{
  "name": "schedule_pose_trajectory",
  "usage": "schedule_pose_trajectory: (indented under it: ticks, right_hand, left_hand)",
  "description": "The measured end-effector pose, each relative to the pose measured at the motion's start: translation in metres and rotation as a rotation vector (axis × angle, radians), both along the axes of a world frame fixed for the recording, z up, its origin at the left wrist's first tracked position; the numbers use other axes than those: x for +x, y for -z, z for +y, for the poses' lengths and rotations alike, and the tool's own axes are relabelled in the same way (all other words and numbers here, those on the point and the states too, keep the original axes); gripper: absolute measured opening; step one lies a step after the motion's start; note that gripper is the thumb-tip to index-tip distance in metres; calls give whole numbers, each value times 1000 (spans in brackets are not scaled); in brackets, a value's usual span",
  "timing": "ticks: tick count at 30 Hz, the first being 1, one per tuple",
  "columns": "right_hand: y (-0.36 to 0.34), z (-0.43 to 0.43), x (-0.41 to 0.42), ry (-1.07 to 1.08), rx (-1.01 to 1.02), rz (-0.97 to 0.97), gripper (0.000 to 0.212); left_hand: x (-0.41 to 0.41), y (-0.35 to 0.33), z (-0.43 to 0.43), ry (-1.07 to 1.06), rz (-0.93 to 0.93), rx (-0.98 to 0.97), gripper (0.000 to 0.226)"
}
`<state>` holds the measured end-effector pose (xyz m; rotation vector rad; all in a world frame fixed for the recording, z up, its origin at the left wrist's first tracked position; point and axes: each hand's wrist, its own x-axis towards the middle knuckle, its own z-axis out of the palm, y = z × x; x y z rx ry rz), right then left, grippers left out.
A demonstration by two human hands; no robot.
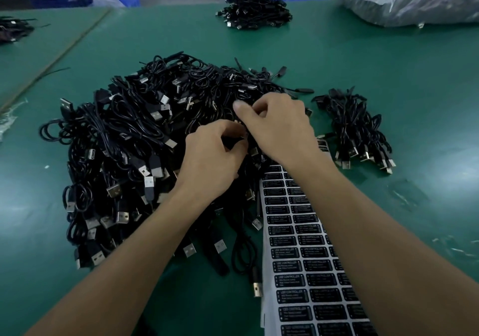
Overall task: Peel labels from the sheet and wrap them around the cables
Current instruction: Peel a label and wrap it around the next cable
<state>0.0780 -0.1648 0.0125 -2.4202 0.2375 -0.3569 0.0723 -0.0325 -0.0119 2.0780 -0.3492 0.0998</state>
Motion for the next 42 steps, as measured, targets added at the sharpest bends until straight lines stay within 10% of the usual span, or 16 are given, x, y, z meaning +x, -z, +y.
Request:
schedule_pose_trajectory:
  ticks: [24, 31, 42]
  right_hand:
    - [4, -13, -20, -200, 1133, -95, 24]
    - [5, -17, -38, -349, 1531, 36, 21]
    - [15, -16, -40, 2, 864, 159, 31]
  left_hand:
    - [0, 2, -2, 87, 139, -240, 37]
    - [-2, -4, -2, 89, 178, -388, 11]
    - [-2, -4, -3, 66, 81, -394, 16]
